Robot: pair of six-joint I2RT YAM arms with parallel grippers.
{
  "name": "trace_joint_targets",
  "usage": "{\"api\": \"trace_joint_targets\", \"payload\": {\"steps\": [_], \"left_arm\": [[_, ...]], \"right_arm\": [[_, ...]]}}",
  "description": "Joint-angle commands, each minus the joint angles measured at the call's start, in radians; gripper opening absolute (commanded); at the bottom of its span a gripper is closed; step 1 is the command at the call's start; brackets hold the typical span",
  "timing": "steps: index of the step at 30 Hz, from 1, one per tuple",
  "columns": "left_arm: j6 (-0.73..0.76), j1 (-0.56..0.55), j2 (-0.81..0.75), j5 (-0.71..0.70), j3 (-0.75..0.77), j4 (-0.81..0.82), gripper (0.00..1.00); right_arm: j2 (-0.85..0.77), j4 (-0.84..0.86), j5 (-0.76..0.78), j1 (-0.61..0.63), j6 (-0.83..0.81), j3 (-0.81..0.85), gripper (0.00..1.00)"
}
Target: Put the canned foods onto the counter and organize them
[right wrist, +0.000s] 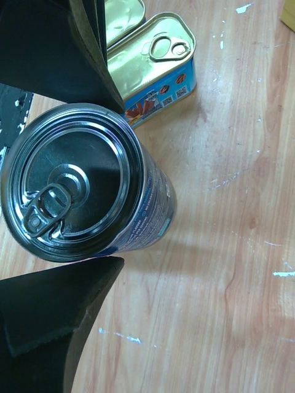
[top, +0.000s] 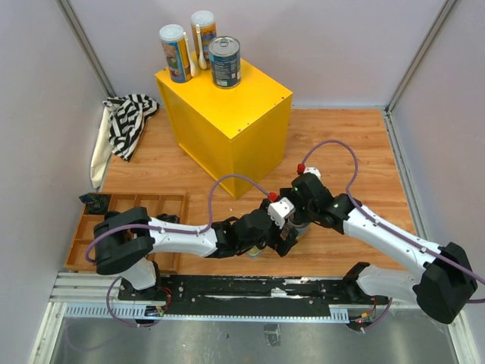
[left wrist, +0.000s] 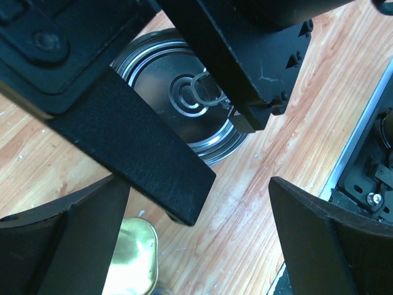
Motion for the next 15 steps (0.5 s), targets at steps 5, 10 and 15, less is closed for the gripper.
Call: {"api": "trace_joint_targets", "payload": {"steps": [5, 10, 15], "left_arm": [[0.036, -0.014, 0.064, 0.028, 0.075, 0.056, 0.99], [0.058, -0.015, 0.084, 0.039, 0.096, 0.065, 0.99], [0.091, -0.016, 0.108, 0.039, 0.121, 0.067, 0.99]], "right_arm": [[-0.039, -0.065, 0.122, 0.015, -0.059, 0.117, 0.98], [-0.074, -0.086, 0.164, -0.004, -0.07, 0.158, 0.98], [-0.128, -0.084, 0.201, -0.023, -0.062, 0.153, 0.98]]}}
